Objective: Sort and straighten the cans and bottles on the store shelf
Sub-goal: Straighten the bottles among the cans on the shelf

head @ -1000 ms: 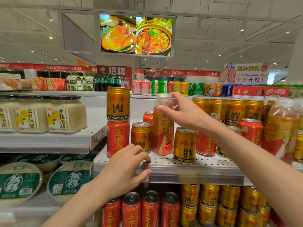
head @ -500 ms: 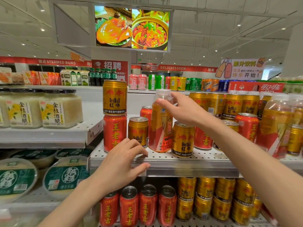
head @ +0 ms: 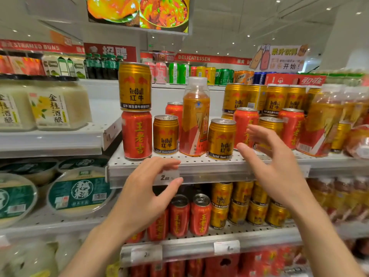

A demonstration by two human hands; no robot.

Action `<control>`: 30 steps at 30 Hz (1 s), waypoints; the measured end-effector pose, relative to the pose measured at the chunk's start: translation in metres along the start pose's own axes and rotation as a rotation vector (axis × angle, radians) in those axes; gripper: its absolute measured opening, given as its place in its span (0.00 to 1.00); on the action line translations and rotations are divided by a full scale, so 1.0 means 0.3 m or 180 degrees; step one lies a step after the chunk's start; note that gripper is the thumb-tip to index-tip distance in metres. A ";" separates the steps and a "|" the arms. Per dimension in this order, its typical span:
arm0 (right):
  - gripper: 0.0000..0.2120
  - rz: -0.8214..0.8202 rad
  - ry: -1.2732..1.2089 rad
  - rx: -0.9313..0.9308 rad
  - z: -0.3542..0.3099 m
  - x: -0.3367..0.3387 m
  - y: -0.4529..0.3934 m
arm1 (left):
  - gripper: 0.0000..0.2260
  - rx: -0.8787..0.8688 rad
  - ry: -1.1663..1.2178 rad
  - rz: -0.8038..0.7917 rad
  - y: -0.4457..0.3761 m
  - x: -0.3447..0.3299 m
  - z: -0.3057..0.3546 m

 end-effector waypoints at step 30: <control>0.12 -0.0565 -0.1282 -0.1235 0.791 0.315 0.433 | 0.11 0.1579 0.1261 0.0167 0.127 -0.767 0.280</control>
Point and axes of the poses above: each hand's wrist, its own y-axis away from the middle knuckle, its own x-axis out of the back of the hand, z = x × y, the point moved 10 cm from there along -y, towards the middle knuckle, and after that the axes turned 13 degrees about x, right-handed, at the moved point
